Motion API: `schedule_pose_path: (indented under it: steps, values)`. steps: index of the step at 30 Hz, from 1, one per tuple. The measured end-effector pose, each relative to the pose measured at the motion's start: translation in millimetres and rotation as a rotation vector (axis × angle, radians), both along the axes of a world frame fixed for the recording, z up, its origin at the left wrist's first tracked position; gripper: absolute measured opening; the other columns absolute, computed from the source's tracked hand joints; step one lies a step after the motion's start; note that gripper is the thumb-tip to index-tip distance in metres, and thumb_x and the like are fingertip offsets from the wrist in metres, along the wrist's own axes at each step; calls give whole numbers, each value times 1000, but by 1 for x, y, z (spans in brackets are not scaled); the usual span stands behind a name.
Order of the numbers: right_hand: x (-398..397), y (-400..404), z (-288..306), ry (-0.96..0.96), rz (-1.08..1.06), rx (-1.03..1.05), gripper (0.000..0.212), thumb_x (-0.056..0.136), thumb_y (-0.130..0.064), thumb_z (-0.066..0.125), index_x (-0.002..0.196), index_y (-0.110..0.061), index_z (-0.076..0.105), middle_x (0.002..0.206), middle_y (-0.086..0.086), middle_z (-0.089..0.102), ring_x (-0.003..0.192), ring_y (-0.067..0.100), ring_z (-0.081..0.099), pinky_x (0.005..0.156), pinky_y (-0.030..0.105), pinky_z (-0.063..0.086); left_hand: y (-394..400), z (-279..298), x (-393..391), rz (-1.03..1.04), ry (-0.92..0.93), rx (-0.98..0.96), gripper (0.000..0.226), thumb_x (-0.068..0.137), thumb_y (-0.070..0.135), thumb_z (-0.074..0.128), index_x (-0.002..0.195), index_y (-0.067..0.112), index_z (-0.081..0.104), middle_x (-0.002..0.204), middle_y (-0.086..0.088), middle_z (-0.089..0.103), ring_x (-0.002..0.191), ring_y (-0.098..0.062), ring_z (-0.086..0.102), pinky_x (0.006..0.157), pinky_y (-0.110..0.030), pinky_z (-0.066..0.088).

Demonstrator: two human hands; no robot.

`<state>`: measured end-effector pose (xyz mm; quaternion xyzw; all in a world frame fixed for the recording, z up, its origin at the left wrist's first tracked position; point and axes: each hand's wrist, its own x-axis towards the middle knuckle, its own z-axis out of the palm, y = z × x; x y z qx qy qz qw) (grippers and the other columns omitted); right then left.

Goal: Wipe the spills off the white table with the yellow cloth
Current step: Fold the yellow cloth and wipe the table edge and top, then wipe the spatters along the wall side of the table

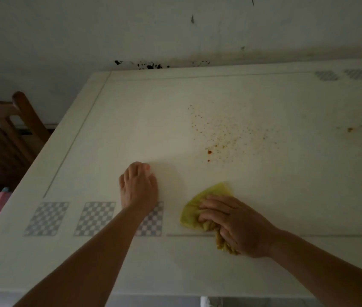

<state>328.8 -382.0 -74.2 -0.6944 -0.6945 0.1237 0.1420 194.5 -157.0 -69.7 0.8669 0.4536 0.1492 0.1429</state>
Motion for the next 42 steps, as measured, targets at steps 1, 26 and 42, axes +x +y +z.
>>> schedule_pose_path:
  steps: [1, 26, 42]
  values:
    - [6, 6, -1, -11, -7, -20, 51, 83, -26, 31, 134, -34, 34, 151, -9, 30, 141, 7, 8, 115, 32, 5, 0, 0, 10, -18, -27, -3, 31, 85, 22, 42, 113, 13, 53, 124, -12, 51, 117, -30, 43, 104, -40, 25]
    - [279, 327, -8, -19, -294, -6, 48, 95, -27, 30, 142, -29, 20, 158, -2, 9, 144, 19, 1, 115, 41, 9, 145, -3, 281, -55, -65, -51, 36, 92, 20, 32, 127, 19, 41, 136, -3, 45, 133, -21, 32, 109, -33, 24]
    - [394, 365, -8, -20, -733, 6, 49, 97, -35, 23, 141, -15, 19, 157, 12, 8, 143, 29, 5, 117, 44, 9, 163, -14, 318, -19, -109, -8, 42, 89, 24, 31, 129, 29, 42, 141, 7, 45, 130, -17, 38, 110, -34, 30]
